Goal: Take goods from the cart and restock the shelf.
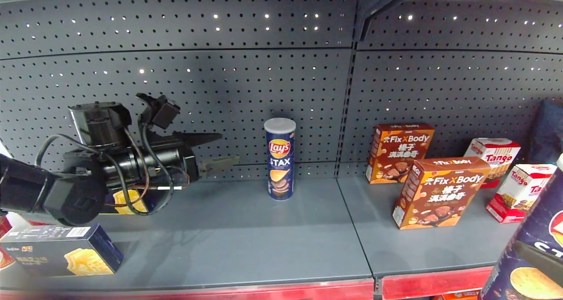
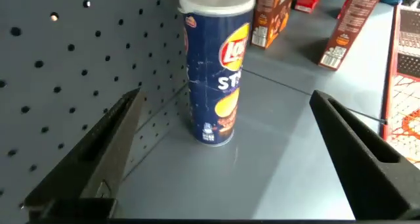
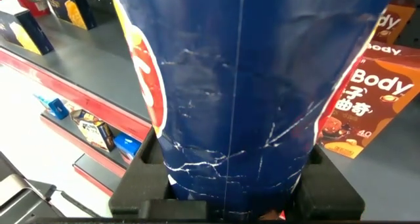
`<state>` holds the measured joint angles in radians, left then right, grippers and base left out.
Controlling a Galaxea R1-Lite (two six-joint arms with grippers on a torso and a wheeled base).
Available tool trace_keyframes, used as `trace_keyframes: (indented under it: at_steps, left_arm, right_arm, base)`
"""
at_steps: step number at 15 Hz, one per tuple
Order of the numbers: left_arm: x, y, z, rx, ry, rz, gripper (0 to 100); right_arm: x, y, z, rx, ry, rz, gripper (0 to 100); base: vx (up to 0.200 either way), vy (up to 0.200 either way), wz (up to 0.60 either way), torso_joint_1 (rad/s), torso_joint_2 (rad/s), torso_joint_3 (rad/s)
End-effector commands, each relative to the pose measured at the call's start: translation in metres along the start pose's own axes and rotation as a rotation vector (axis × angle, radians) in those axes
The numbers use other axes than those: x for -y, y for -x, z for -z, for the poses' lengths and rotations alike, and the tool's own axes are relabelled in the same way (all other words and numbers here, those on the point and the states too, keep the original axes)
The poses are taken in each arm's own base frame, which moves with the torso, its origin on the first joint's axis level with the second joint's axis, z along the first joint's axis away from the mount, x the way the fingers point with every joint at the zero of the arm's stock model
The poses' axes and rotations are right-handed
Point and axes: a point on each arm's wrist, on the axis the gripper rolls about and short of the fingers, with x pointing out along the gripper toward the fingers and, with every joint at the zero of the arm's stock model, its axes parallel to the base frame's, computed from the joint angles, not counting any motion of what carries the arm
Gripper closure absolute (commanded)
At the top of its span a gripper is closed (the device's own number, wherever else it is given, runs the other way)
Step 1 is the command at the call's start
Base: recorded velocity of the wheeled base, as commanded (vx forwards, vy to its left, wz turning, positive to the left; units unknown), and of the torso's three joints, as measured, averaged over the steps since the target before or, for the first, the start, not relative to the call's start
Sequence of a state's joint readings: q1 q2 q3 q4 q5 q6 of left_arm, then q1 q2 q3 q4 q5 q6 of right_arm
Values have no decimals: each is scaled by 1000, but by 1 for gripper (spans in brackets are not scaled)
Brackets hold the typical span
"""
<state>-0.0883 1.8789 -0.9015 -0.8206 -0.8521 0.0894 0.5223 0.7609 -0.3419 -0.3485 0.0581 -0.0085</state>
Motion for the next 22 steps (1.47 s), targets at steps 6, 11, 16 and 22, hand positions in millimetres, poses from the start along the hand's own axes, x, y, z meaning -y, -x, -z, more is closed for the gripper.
trace_keyframes:
  at_steps: [6, 11, 16, 22]
  left_arm:
    - [-13, -47, 33, -49, 44, 72, 0]
    - [-27, -81, 43, -40, 30, 104, 0]
    - [-36, -104, 54, -35, 21, 124, 0]
    - [-40, -122, 47, -27, 10, 142, 0]
  right_arm:
    - [0, 2, -4, 21, 2, -1, 100]
    - [0, 1, -4, 18, 2, 1, 100]
    - [0, 2, -2, 14, 2, -1, 100]
    - [0, 2, -3, 17, 2, 1, 100]
  base:
    - [0, 0, 0, 0, 0, 0]
    - [0, 0, 0, 0, 0, 0]
    - [0, 0, 0, 0, 0, 0]
    - [0, 0, 0, 0, 0, 0]
